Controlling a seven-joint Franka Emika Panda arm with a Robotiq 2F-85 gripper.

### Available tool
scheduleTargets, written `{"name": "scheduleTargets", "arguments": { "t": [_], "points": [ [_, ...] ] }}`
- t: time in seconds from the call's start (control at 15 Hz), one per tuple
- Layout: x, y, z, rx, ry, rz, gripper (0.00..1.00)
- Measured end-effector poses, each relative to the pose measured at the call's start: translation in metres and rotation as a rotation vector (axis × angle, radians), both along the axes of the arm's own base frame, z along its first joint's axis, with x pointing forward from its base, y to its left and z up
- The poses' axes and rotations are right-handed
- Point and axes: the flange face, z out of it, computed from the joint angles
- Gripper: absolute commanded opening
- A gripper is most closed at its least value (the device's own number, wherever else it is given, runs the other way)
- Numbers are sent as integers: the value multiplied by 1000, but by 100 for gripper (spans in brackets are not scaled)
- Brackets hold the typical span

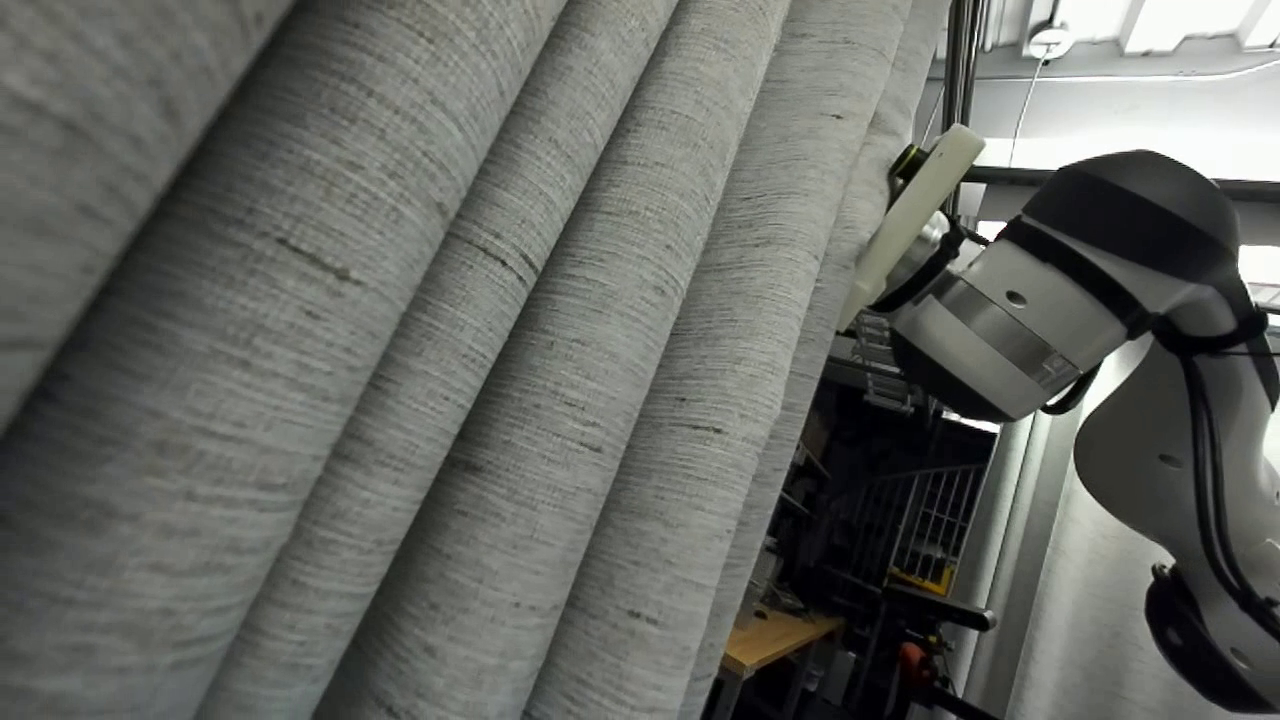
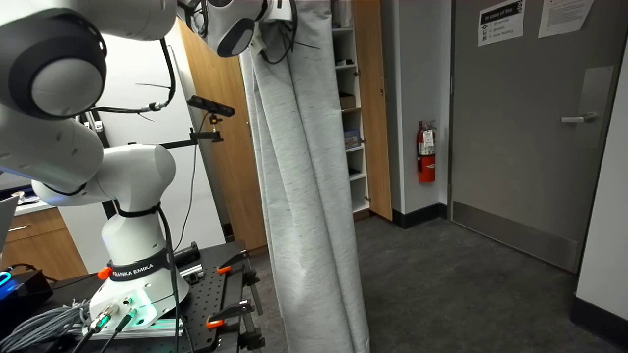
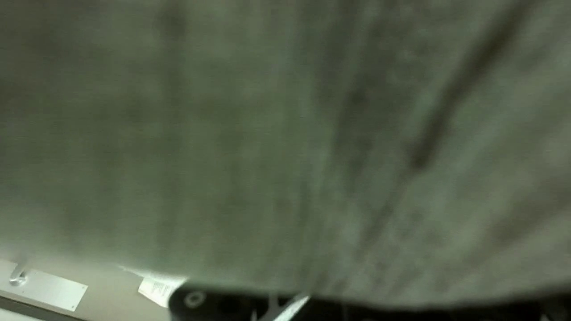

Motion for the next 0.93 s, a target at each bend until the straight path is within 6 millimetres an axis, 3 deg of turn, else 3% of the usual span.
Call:
{"name": "scheduleTargets", "arguments": {
  "t": [0.93],
  "points": [
    [-7, 38, 27, 64, -48, 123, 0]
  ]
}}
